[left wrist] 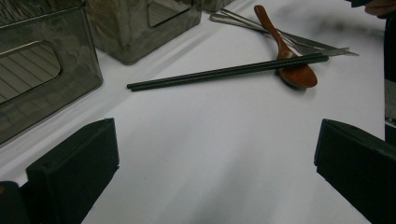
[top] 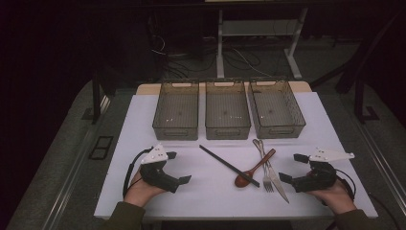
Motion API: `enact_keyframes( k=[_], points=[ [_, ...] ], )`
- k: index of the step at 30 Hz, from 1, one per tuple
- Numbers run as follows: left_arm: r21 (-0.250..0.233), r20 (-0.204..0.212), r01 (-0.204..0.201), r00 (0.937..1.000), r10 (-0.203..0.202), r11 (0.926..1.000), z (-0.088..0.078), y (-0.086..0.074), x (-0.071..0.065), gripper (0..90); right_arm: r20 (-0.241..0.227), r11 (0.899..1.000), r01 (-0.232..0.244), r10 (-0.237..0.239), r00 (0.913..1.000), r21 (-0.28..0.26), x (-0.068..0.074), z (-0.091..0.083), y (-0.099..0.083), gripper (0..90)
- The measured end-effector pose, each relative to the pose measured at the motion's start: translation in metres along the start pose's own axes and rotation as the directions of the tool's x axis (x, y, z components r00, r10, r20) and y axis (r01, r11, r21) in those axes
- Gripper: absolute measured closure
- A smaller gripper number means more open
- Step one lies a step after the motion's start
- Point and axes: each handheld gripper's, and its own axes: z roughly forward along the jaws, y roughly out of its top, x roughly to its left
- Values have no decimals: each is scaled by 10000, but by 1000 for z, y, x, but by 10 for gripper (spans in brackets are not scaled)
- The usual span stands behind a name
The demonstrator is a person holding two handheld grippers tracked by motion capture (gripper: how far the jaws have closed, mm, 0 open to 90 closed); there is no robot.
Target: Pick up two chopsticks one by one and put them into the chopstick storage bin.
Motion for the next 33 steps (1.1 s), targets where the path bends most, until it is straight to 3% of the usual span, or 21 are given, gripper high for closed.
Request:
enact_keyframes(
  k=[17,33],
  points=[
    [26,194,-24,9998,23,10000,3,-3,-1,0,-44,9995,-42,44,10000,314,7,0,11,21],
    [-162,-51,264,9996,-265,9995,0,-4,-3,0,-158,9985,22,-13,9999,547,8,13,24,21]
  ],
)
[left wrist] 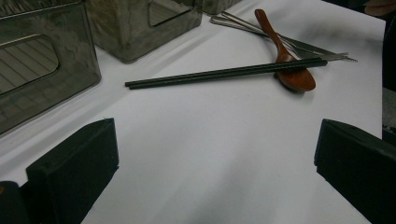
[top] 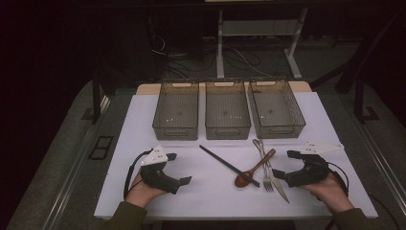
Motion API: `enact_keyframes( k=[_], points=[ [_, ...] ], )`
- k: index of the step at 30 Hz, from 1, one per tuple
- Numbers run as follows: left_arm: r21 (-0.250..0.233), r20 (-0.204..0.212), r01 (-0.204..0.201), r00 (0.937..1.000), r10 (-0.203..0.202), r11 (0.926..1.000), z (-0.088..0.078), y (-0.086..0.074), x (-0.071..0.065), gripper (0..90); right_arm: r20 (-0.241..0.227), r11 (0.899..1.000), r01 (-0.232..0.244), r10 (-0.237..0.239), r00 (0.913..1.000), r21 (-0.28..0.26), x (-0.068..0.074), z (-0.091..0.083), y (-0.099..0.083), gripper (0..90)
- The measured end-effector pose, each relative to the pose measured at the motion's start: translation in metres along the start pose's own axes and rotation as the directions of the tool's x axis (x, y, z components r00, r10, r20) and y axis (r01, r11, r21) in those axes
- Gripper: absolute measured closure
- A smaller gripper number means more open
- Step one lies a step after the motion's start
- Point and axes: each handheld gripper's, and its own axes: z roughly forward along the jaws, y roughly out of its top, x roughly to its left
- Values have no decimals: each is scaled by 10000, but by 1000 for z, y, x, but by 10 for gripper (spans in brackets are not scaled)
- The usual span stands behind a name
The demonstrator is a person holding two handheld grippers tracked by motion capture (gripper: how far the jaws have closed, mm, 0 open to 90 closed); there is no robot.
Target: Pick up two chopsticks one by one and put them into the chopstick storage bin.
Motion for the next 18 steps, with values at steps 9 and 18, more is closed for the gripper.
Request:
enact_keyframes(
  k=[9,18],
  points=[
    [81,35,-64,10000,64,9999,0,1,-1,0,-142,9990,277,-272,9995,358,8,14,9,21],
    [21,29,1,10000,-2,10000,1,1,-1,0,-173,9979,367,-358,9992,542,15,31,19,58]
  ],
)
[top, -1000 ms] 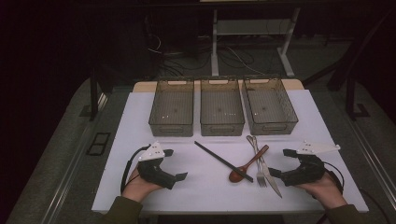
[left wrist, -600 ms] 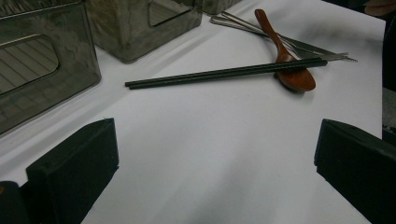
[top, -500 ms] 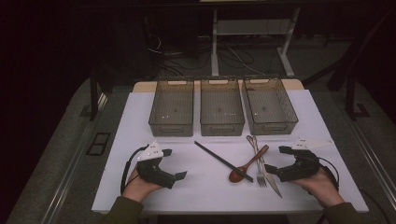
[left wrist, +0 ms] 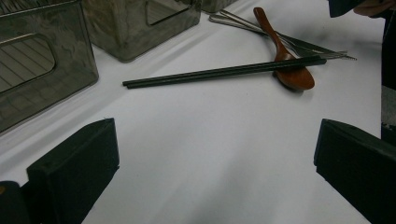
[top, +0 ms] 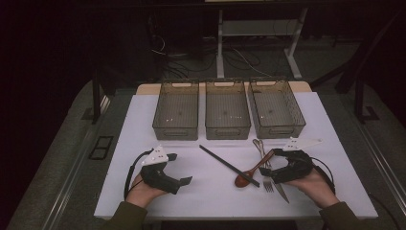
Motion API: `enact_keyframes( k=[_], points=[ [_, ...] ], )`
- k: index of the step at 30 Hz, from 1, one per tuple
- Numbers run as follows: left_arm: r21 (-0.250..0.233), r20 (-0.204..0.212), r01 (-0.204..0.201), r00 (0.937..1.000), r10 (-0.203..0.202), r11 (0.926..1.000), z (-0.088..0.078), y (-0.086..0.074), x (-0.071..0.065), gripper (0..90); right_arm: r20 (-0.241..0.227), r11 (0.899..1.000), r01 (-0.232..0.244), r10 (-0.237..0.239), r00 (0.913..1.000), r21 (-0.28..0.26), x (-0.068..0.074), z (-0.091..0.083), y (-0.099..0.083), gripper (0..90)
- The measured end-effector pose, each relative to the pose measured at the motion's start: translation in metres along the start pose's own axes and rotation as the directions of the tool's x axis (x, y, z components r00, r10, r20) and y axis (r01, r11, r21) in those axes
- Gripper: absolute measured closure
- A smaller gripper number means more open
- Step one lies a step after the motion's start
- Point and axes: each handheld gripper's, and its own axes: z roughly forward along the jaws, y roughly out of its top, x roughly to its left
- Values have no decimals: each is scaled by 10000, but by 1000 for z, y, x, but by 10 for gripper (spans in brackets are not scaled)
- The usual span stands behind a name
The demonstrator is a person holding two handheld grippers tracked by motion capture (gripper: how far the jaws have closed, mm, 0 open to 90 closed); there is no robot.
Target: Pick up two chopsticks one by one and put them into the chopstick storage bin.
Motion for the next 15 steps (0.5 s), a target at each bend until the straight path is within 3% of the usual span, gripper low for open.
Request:
enact_keyframes(
  k=[7,9,15],
  points=[
    [1,20,48,10000,-48,10000,1,0,0,0,-205,9996,157,-152,9997,223,4,10,8,188],
    [14,26,61,10000,-61,10000,1,0,0,0,-461,9987,340,-322,9984,387,7,16,10,296],
    [15,57,104,9999,-104,9999,1,-1,0,0,-778,9954,641,-585,9952,714,15,27,18,384]
  ],
)
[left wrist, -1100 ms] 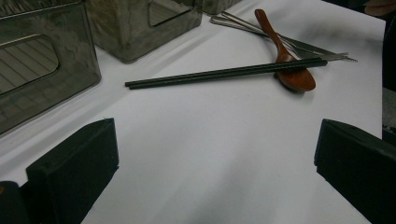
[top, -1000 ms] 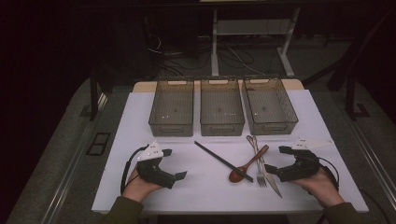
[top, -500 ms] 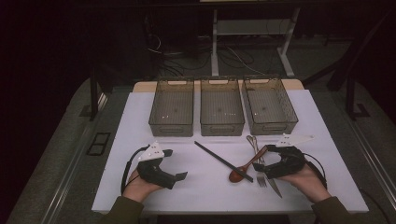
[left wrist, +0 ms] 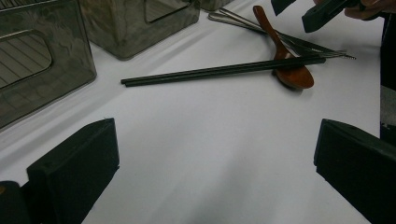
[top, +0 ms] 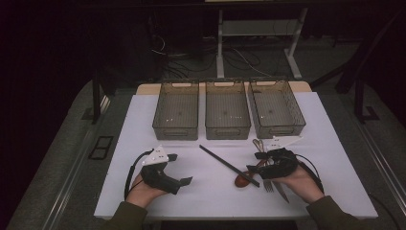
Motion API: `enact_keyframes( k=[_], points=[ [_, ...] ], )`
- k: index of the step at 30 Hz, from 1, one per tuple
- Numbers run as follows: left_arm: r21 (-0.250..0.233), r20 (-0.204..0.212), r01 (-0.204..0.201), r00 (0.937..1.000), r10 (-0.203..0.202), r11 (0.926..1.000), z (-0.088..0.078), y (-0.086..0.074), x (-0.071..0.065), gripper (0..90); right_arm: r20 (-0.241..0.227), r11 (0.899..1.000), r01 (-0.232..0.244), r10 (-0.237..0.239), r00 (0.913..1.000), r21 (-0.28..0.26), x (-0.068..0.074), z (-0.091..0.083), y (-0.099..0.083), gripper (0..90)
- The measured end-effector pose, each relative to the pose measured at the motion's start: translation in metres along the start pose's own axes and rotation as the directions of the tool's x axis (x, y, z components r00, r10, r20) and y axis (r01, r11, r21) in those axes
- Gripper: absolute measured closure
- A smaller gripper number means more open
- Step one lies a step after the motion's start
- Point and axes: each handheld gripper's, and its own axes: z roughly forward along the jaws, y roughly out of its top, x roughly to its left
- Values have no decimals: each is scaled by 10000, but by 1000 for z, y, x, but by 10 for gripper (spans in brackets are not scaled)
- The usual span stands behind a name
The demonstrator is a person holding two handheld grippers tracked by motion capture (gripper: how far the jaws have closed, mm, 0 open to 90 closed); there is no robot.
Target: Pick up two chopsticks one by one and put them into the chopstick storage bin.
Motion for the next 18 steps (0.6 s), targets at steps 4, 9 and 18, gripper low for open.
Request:
enact_keyframes(
  k=[4,9,18],
  points=[
    [24,32,-17,10000,17,10000,0,0,0,0,-245,9998,43,-37,9997,214,2,7,4,456],
    [20,34,-29,10000,29,10000,0,0,0,0,-402,9989,145,-127,9991,453,5,18,9,561],
    [39,51,-73,10000,73,10000,0,0,0,0,-470,9953,327,-284,9985,915,11,36,16,715]
  ],
)
